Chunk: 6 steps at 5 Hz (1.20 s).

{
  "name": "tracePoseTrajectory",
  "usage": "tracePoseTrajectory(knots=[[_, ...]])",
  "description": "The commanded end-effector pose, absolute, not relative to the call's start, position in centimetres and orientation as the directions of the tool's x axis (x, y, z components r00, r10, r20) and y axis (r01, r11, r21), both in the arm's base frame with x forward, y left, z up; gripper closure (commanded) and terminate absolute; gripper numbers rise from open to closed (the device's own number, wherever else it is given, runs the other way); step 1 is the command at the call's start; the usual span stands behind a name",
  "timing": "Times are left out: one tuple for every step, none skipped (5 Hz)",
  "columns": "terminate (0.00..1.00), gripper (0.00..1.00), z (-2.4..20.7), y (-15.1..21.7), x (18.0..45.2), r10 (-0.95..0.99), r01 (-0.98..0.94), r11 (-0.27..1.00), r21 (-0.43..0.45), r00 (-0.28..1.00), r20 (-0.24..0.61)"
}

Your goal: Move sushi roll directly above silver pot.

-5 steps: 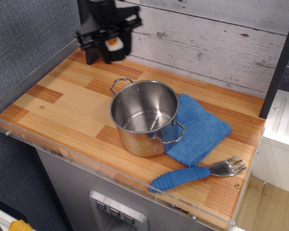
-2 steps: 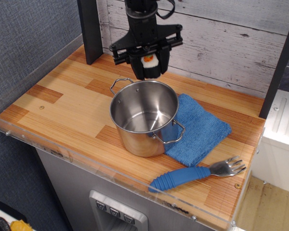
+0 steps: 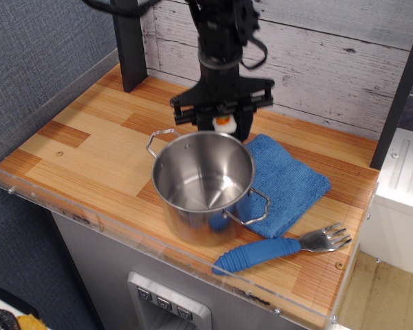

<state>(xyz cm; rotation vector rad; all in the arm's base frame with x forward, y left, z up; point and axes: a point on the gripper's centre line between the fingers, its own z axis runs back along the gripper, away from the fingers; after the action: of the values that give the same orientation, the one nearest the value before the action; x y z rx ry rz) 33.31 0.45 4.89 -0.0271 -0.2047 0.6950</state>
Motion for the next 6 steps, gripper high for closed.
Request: tracePoseTrajectory(knots=[[0.00, 1.00, 4.8, 0.1, 32.8, 0.624, -0.621, 0.779, -0.085, 0.756, 0.198], [0.00, 1.00, 5.0, 0.2, 32.9, 0.634, -0.630, 0.771, -0.093, 0.748, 0.196], [0.00, 0.00, 5.2, 0.7, 33.0, 0.659, -0.658, 0.749, -0.084, 0.725, 0.200], [0.00, 0.00, 5.6, 1.1, 33.2, 0.684, -0.686, 0.723, -0.082, 0.694, 0.225], [0.00, 0.00, 6.0, 1.3, 33.2, 0.689, -0.694, 0.715, -0.081, 0.680, 0.250], [0.00, 0.00, 6.4, 1.6, 33.4, 0.701, -0.706, 0.702, -0.087, 0.665, 0.258]])
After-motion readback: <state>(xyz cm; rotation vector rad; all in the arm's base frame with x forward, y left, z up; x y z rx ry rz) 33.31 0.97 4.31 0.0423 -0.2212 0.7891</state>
